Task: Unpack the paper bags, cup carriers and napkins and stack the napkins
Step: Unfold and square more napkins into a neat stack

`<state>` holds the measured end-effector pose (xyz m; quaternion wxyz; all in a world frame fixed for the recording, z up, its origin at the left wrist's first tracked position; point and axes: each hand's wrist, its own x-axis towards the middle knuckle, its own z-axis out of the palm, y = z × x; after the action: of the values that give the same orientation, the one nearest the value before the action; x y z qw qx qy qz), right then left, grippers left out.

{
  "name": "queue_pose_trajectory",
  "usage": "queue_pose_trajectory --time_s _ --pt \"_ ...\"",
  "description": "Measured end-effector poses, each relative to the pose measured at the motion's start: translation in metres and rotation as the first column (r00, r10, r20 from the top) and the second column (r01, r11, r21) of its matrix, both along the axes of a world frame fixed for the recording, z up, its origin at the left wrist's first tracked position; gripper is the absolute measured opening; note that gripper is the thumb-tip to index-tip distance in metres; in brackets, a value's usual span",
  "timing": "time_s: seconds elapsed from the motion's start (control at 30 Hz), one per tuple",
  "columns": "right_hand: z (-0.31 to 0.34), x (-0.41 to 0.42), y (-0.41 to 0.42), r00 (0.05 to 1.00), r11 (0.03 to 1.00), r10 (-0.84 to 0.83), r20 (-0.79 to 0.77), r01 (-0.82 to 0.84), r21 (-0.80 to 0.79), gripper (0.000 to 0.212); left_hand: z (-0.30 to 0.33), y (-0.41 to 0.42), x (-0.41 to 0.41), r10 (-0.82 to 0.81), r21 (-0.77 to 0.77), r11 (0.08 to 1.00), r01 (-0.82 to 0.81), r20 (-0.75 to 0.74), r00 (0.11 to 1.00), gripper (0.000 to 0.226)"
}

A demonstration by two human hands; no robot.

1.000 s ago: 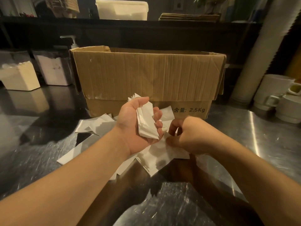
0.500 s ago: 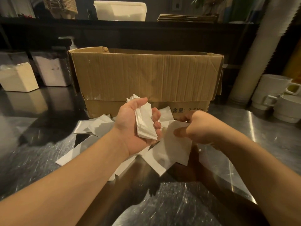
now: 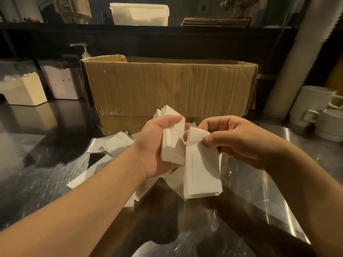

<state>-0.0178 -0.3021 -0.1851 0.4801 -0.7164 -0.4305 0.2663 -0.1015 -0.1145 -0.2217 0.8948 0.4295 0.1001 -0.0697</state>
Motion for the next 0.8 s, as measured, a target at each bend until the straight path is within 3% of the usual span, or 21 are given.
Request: queue_pose_trajectory --time_s 0.07,0.17,0.33,0.47,0.67,0.8 --pt "-0.002 0.0 0.002 0.999 0.994 0.009 -0.033 -0.005 0.109 0.016 -0.002 -0.001 -0.001 -0.102 0.072 0.992 0.1 0.016 0.995 0.05" --pt "-0.005 -0.001 0.006 0.996 0.97 -0.091 -0.021 0.093 0.225 0.002 -0.002 -0.003 -0.001 -0.105 0.132 0.986 0.1 0.031 0.994 0.05" --pt "-0.01 -0.001 0.011 0.946 0.918 -0.322 -0.034 0.32 0.233 0.009 0.002 -0.007 -0.005 -0.123 0.101 0.988 0.116 0.071 0.99 0.058" --pt "-0.014 -0.007 0.017 0.918 0.884 -0.397 -0.013 0.386 0.262 0.008 0.002 -0.008 -0.008 -0.223 0.071 0.974 0.217 0.102 0.969 0.074" --pt "-0.021 -0.014 0.024 0.889 0.89 -0.431 0.156 0.389 0.239 0.025 0.002 -0.011 -0.009 -0.168 0.039 0.985 0.165 0.085 0.982 0.042" --pt "-0.022 -0.015 0.024 0.89 0.897 -0.416 0.186 0.369 0.242 0.022 0.003 -0.013 -0.011 -0.158 0.06 0.986 0.154 0.073 0.985 0.035"
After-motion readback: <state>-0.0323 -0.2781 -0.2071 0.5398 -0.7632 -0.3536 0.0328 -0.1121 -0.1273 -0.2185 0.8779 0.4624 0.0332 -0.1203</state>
